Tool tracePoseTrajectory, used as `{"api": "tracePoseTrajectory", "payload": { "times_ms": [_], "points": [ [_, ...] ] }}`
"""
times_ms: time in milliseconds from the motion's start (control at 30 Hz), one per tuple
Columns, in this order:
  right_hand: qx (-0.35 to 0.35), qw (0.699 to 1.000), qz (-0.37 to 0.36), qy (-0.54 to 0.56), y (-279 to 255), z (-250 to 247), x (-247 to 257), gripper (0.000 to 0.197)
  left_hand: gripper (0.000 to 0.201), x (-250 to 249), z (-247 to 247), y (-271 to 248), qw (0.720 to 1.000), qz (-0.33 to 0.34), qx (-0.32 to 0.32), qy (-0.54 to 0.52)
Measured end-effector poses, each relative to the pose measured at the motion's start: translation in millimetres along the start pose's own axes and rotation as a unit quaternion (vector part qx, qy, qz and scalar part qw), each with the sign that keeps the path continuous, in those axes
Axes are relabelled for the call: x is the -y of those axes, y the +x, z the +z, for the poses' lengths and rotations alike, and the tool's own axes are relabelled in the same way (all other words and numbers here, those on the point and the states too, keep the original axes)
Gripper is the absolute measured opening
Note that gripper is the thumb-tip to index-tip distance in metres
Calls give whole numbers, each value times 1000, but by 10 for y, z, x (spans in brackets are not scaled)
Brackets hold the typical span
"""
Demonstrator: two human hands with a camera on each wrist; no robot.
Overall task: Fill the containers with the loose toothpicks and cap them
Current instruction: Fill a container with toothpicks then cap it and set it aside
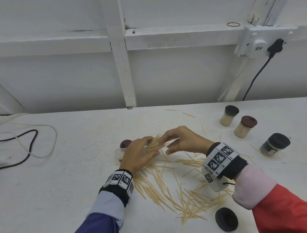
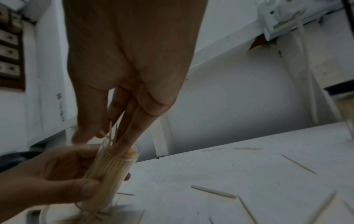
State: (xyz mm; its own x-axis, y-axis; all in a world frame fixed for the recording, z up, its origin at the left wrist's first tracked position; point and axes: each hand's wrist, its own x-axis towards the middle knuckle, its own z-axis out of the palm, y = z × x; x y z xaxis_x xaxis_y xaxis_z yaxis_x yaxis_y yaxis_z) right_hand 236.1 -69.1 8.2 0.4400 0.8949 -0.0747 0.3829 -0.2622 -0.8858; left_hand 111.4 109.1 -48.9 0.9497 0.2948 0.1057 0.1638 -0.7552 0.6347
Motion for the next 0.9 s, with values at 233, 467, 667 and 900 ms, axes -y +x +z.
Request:
{"api": "tracePoseTrajectory", "payload": {
  "times_ms": [233, 467, 667, 900],
  "points": [
    [-85, 991, 2, 103, 38, 30, -93, 17, 58, 11, 15, -8, 1000, 16, -9, -3],
    [-225, 973, -25, 29, 173, 202, -103, 4, 58, -31, -14, -22, 1000, 14, -15, -22],
    [-185, 982, -39, 17, 284, 187, -157, 10, 56, -16, -29, -29, 998, 10, -30, -46],
    [-112, 992, 38, 50, 304, 161, -266, 33, 59, 17, -11, -14, 998, 27, -39, -33]
  ]
}}
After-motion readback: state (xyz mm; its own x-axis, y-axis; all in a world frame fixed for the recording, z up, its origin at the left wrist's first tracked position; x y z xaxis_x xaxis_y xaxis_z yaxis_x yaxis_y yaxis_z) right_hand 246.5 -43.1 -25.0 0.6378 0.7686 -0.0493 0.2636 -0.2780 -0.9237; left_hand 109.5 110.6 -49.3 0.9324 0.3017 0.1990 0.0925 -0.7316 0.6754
